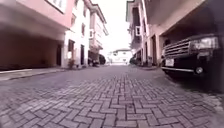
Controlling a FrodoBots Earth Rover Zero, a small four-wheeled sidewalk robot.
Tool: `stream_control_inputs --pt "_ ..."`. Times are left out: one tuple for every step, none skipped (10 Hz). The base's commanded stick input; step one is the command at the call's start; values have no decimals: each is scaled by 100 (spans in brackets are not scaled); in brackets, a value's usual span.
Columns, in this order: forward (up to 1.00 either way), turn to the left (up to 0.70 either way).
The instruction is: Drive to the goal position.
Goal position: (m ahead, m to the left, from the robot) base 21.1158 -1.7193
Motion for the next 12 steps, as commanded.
stream_control_inputs --pt "70 0" --pt "70 0" --pt "70 0" --pt "70 0" --pt "70 0" --pt "70 0" --pt "70 -17" --pt "70 -35" --pt "70 -35" --pt "70 -24" --pt "70 -1" --pt "70 0"
